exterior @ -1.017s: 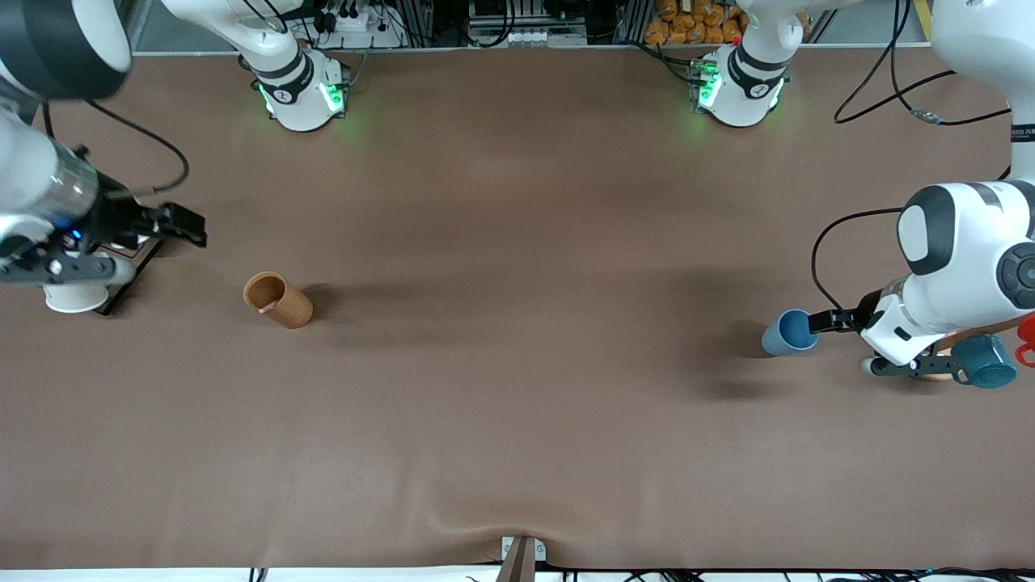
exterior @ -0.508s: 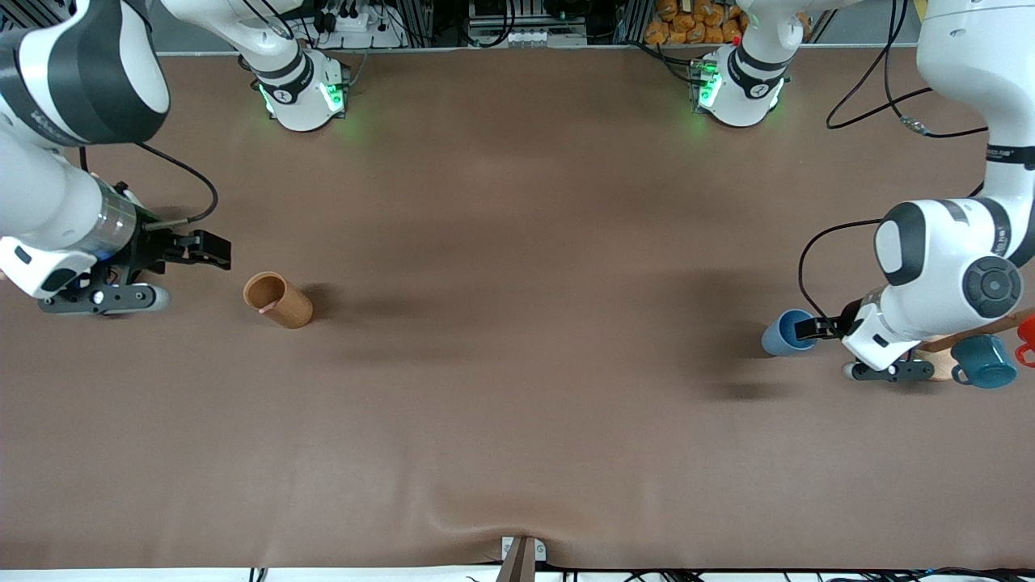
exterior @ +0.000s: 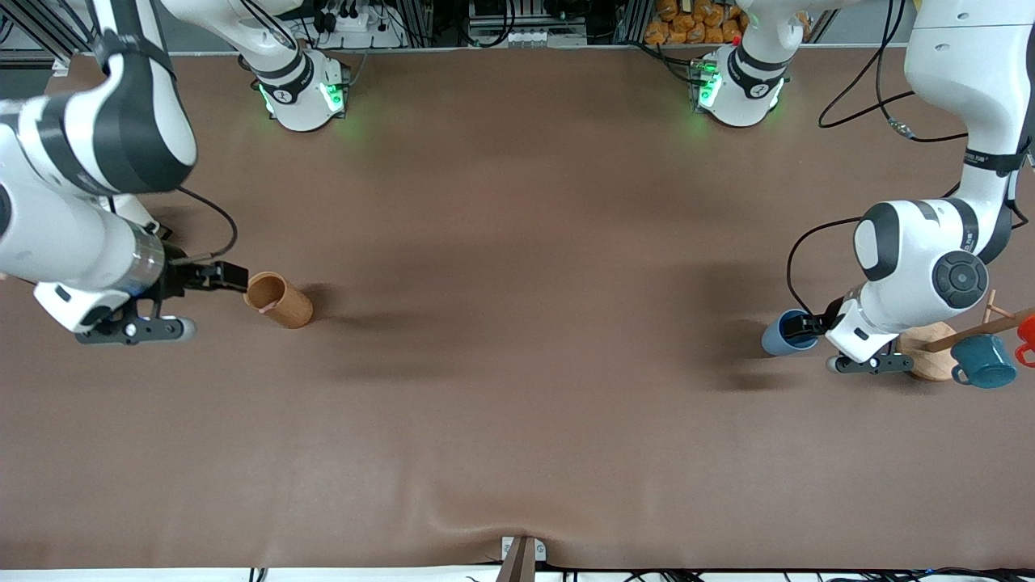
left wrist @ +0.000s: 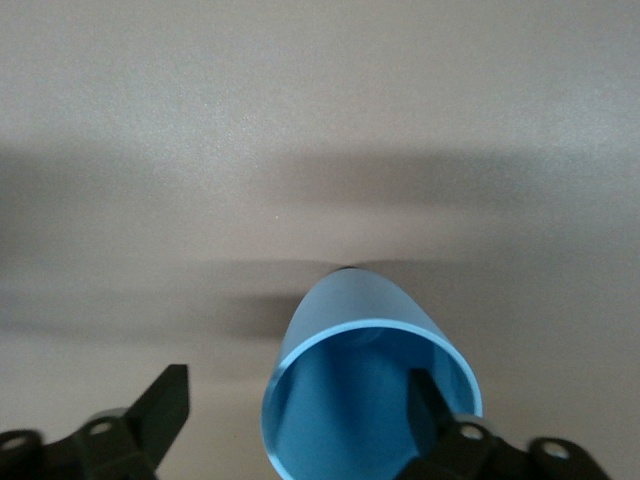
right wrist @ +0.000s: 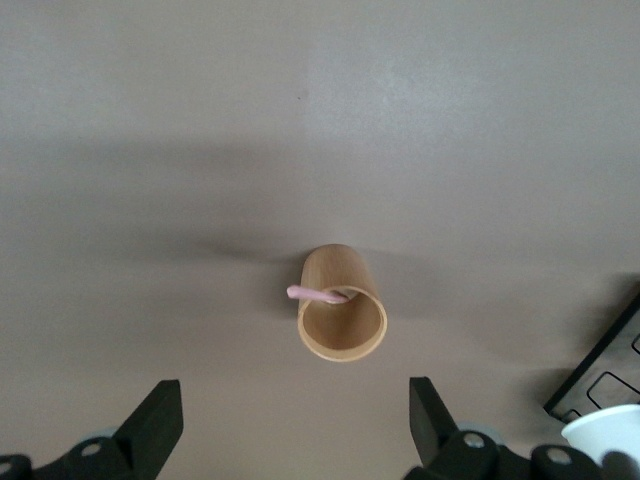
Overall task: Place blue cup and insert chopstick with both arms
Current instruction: 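Grasp the cup with the left gripper while the right gripper grasps the chopstick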
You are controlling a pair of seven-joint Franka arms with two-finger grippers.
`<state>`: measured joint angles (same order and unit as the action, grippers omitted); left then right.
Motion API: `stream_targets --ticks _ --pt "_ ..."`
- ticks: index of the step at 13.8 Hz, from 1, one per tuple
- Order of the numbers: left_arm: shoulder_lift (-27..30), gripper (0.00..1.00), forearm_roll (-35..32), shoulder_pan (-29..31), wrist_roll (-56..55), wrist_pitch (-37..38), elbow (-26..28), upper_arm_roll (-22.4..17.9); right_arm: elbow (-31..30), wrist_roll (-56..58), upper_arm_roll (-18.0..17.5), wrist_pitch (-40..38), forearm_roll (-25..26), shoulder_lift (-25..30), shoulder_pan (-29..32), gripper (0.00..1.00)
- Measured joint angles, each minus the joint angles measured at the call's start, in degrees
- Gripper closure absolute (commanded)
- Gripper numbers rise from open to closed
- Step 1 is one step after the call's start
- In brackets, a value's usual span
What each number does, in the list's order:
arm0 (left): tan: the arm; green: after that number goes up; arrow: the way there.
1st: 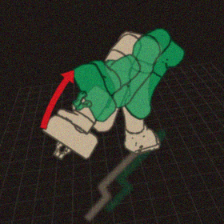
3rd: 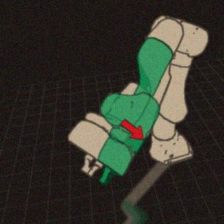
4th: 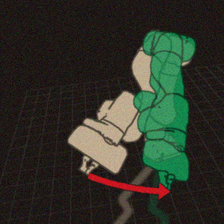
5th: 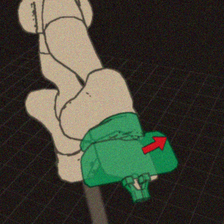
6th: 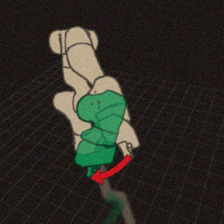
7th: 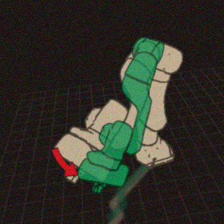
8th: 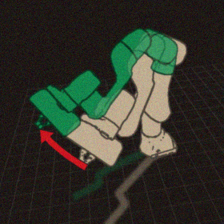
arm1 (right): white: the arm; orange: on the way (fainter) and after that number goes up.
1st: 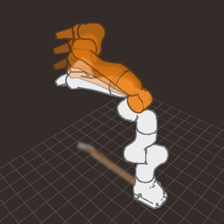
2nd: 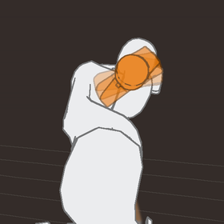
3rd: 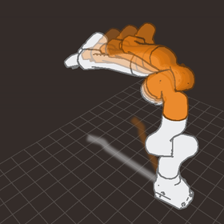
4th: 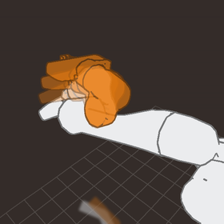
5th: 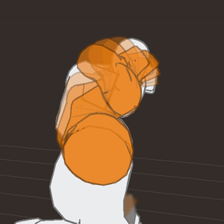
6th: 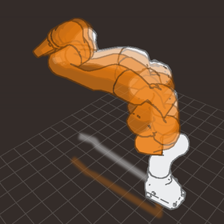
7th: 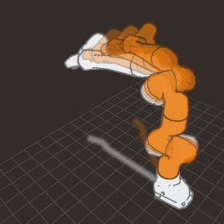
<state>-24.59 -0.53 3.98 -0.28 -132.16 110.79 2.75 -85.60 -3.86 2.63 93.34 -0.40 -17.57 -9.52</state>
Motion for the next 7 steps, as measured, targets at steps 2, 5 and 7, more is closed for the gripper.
stream_targets --ticks 2,5,7 --pt "0.0 1.0 0.0 0.0 0.5 -0.1 0.0 0.1 -0.2 0.0 0.0 1.8 0.0 -1.9 0.0 0.0" --pt "0.4 1.0 0.0 -0.1 3.2 -0.3 0.0 0.6 -0.9 0.0 0.1 3.1 0.1 -4.0 0.0 0.0" --pt "1.2 1.0 0.0 -0.2 3.7 -0.2 -0.2 1.5 -1.7 0.0 0.4 4.1 0.4 -4.6 0.1 0.0"
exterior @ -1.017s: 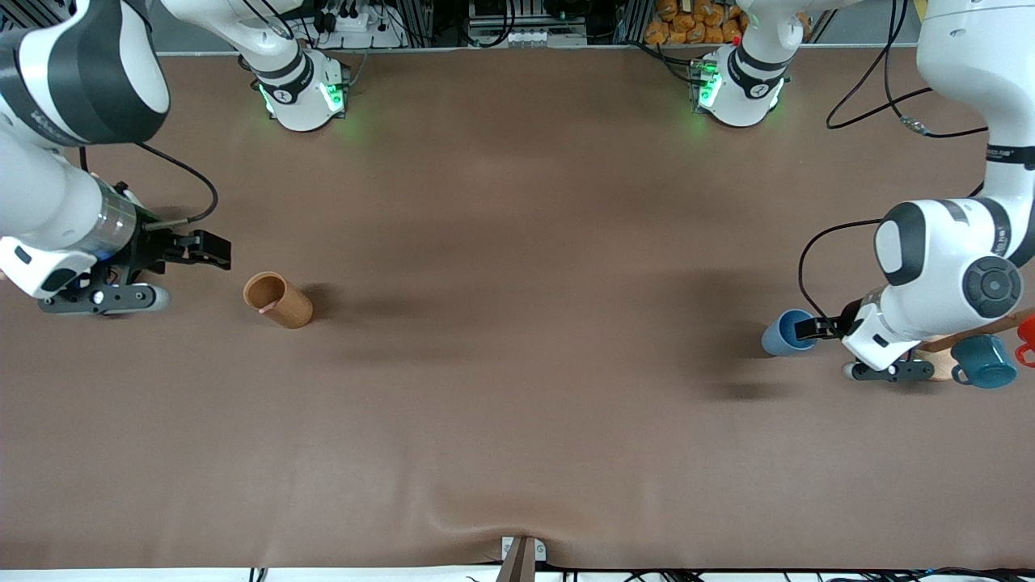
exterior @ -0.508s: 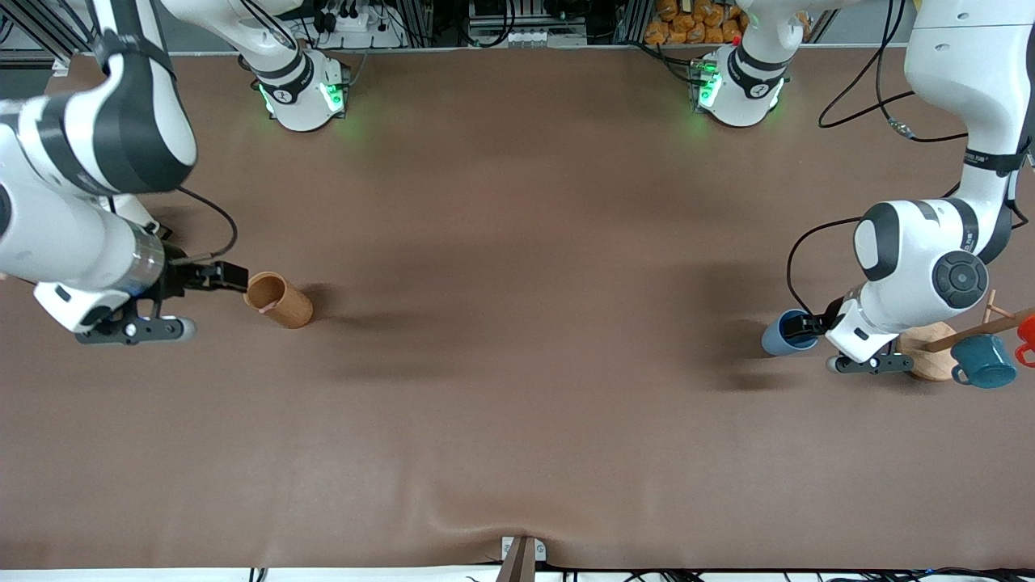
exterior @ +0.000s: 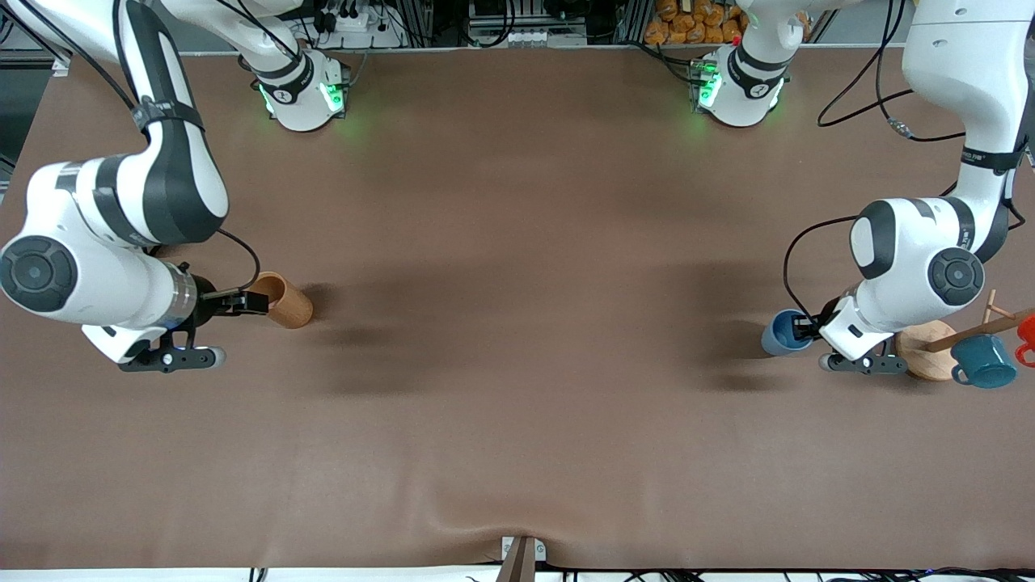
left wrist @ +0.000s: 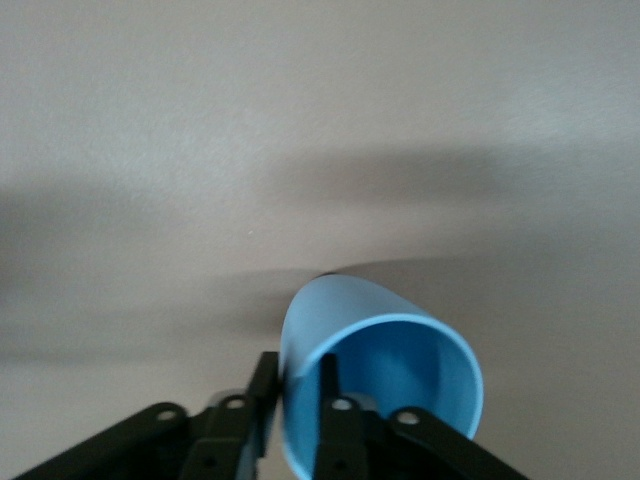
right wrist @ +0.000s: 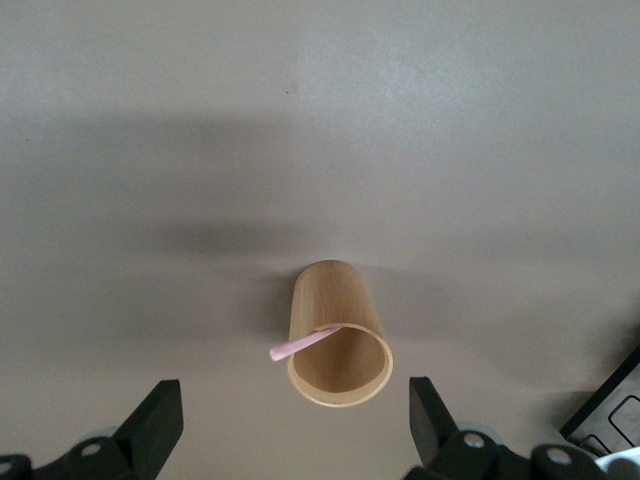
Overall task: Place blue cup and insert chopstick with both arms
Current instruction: 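Place the cup with the left gripper while the right gripper lifts the chopstick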
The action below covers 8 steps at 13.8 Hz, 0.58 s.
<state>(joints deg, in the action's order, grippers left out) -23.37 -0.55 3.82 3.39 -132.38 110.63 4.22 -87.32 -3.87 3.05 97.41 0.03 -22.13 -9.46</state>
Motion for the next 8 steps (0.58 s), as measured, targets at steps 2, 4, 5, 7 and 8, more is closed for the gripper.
stream_targets --ticks 2,4,5,7,8 --pt "1.5 1.0 -0.1 0.0 0.0 0.6 -0.2 1.5 -0.8 0.0 0.2 0.4 0.4 -0.2 0.1 0.0" --pt "3.6 1.0 -0.1 0.0 -0.2 1.2 -0.3 4.3 -1.8 -0.1 0.3 0.5 0.4 -0.6 0.1 0.0" --pt "4.5 1.0 -0.1 0.0 -1.4 1.9 -0.4 6.5 -2.2 -0.5 0.3 0.6 0.4 -0.9 0.1 0.0" --pt "5.8 1.0 -0.1 -0.2 -7.1 3.7 -0.7 11.8 -2.5 -3.0 0.1 0.8 0.4 -1.9 -0.1 0.0" --pt "6.1 1.0 -0.1 -0.4 -10.7 4.2 -0.9 14.7 -2.5 -4.1 0.0 0.8 0.4 -2.5 -0.4 0.0"
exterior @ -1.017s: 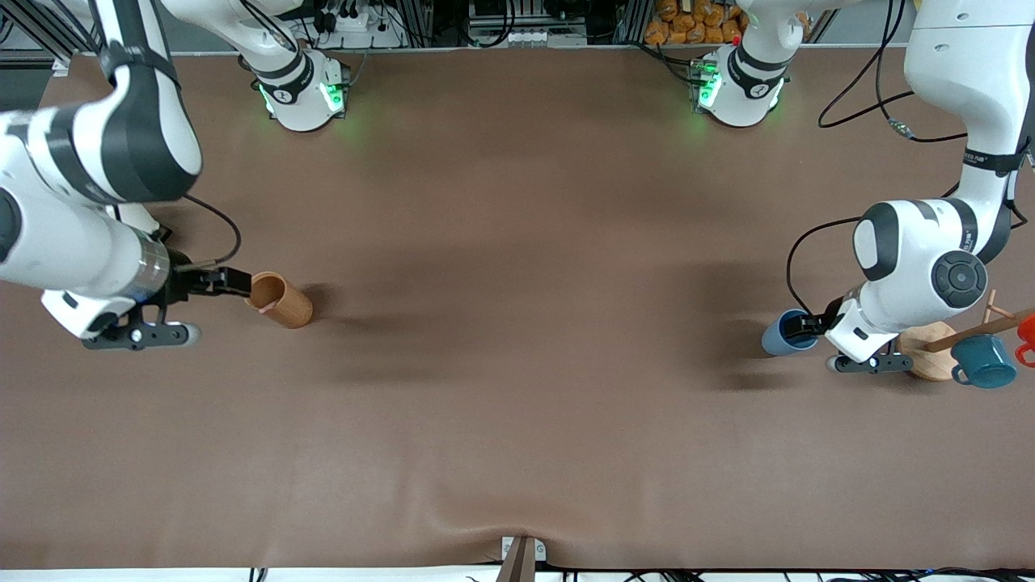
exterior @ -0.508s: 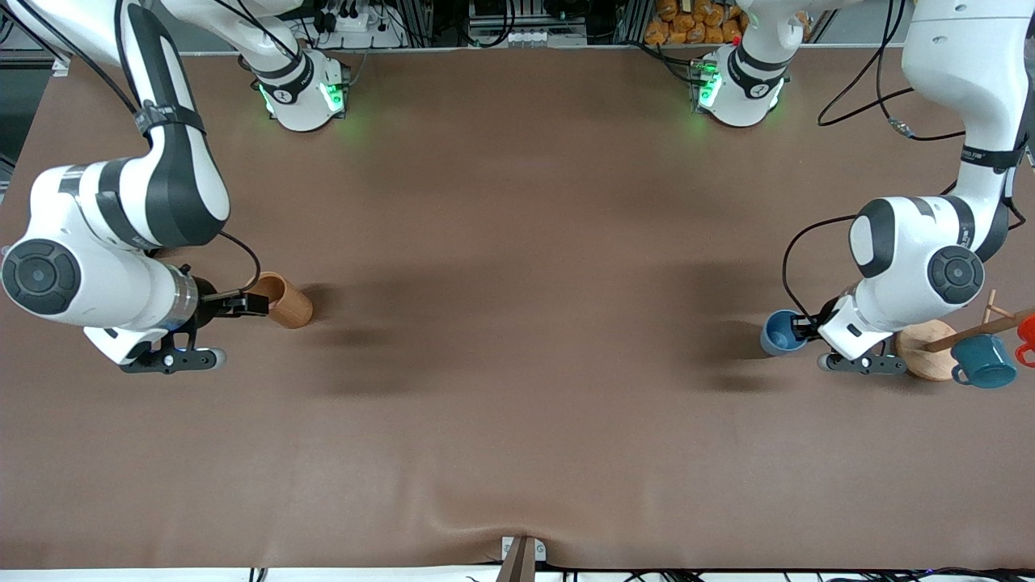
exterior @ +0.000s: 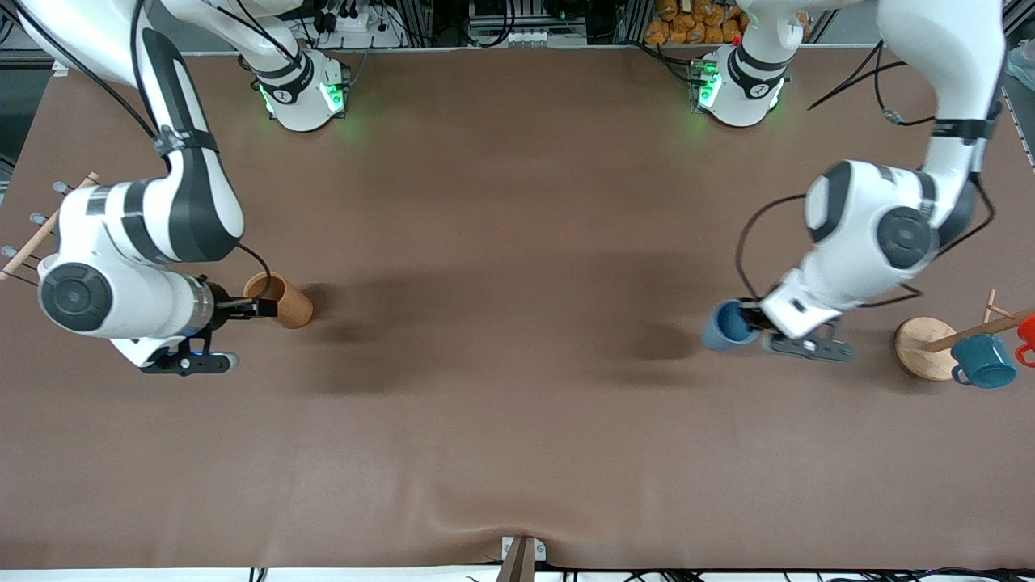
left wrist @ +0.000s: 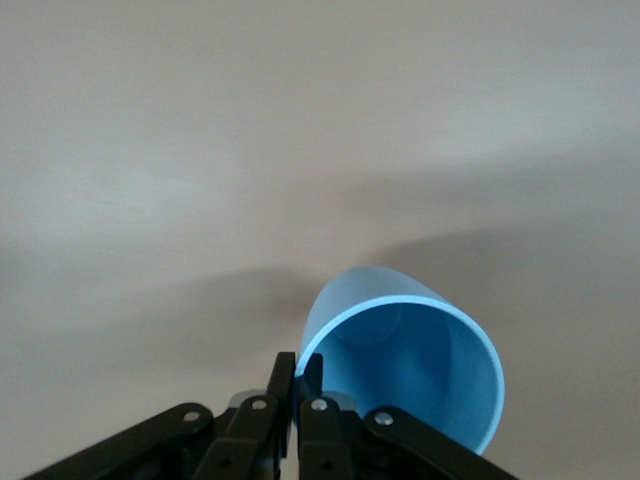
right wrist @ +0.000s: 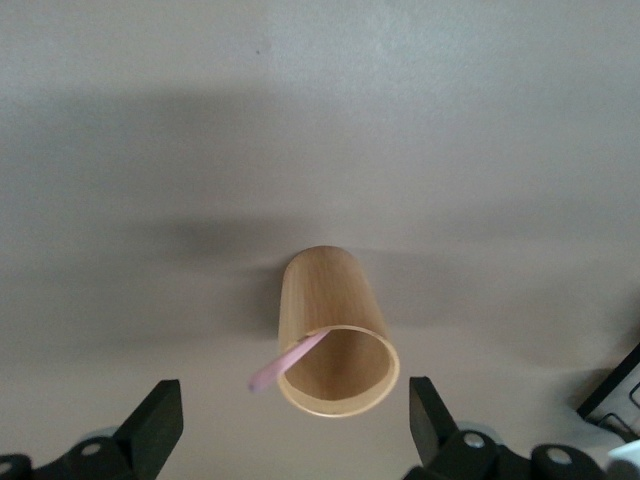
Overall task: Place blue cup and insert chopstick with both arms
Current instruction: 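Place the cup with the left gripper while the right gripper lifts the chopstick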
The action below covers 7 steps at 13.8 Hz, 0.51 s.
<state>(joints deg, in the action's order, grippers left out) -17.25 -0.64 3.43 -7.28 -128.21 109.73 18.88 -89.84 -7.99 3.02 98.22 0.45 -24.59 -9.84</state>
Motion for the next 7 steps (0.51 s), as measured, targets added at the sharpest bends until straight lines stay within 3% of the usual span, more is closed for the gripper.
stream_targets --ticks 3,4,7 --pt "0.0 1.0 0.0 -1.9 -9.3 0.2 -0.4 5.6 0.0 -1.7 0.0 0.1 0.0 -1.7 -0.4 0.01" --pt "-0.2 1.0 0.0 -3.6 -11.4 0.2 -0.5 6.2 0.0 -1.7 0.0 0.2 0.0 -2.1 -0.4 0.12" --pt "-1.7 1.0 -0.1 -11.3 -20.6 0.2 -1.8 6.5 0.0 -1.8 0.0 0.1 0.0 -2.6 -0.4 0.72"
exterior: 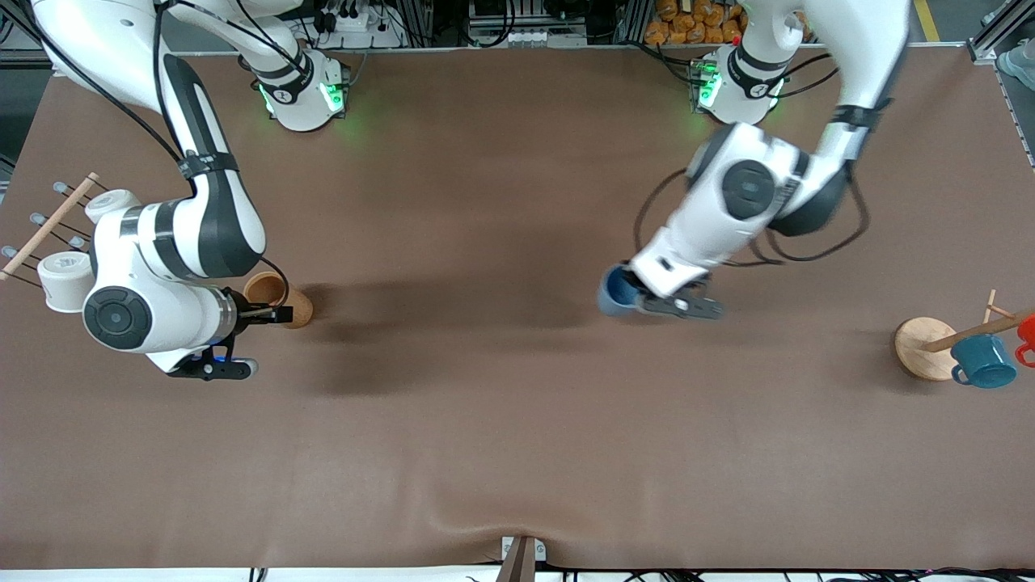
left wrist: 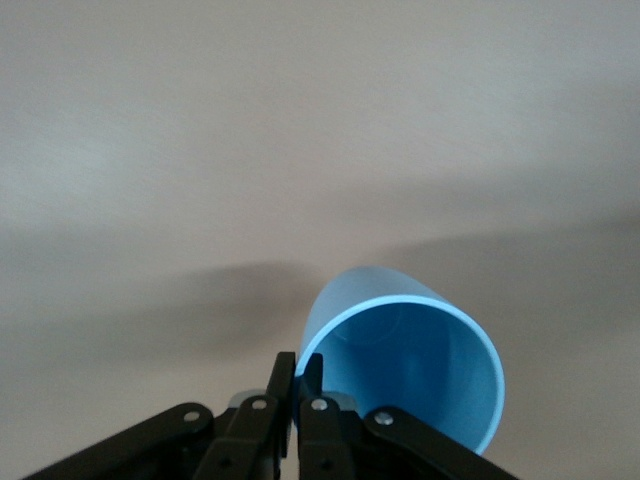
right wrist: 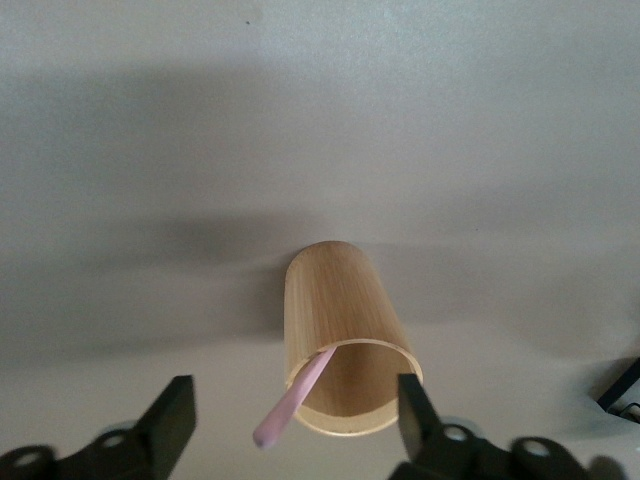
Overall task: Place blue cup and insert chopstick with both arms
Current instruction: 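Place the cup with the left gripper while the right gripper lifts the chopstick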
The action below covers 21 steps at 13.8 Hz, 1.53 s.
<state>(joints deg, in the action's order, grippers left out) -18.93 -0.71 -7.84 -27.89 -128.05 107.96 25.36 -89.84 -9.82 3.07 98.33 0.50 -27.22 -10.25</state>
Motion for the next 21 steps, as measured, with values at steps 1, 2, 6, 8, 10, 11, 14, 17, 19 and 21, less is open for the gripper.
stream_targets --ticks 1,2,6,8,10,11,14,17,19,21 --pt "-1.0 1.0 -0.6 -2.6 -3.5 0.0 -0.9 0.0 0.0 -0.1 0.0 -0.2 0.0 0.0 0.0 0.85" --pt "-2.2 1.0 -1.9 -5.0 -7.3 0.0 -2.1 0.0 0.0 -0.1 0.0 -0.5 0.0 0.0 0.0 0.94" --pt "-8.7 1.0 -9.2 -12.7 -22.7 0.0 -7.6 0.0 0.0 -0.9 0.1 -1.7 0.0 0.0 0.1 1.0" --pt "-11.7 1.0 -12.1 -15.5 -28.0 -0.2 -9.4 -0.1 0.3 -1.0 0.2 -2.5 0.0 0.0 0.1 1.0" --pt "-13.7 1.0 -14.2 -17.0 -32.6 -1.8 -10.2 -0.1 0.6 -1.0 0.2 -3.4 0.0 0.2 0.1 1.0" --pt "-14.4 1.0 -14.5 -17.4 -33.9 -2.6 -10.3 -0.2 1.0 -1.0 0.2 -4.2 0.0 0.6 0.1 1.0" --pt "-15.4 0.0 -15.1 -18.4 -36.4 -3.2 -10.5 -0.4 2.3 -0.9 0.2 -7.4 0.0 3.7 0.1 1.0" --pt "-15.3 0.0 -15.2 -18.3 -37.4 -3.2 -11.5 -0.6 4.0 -0.4 0.2 -9.7 0.0 7.3 0.1 1.0" --pt "-14.5 0.0 -15.3 -17.4 -37.4 -3.1 -12.5 -0.9 4.8 1.5 0.2 -9.9 0.0 9.3 0.1 1.0" --pt "-12.6 0.0 -15.4 -15.2 -37.2 -1.0 -13.8 -1.0 5.7 2.9 0.0 -9.9 -0.1 10.6 0.0 1.0"
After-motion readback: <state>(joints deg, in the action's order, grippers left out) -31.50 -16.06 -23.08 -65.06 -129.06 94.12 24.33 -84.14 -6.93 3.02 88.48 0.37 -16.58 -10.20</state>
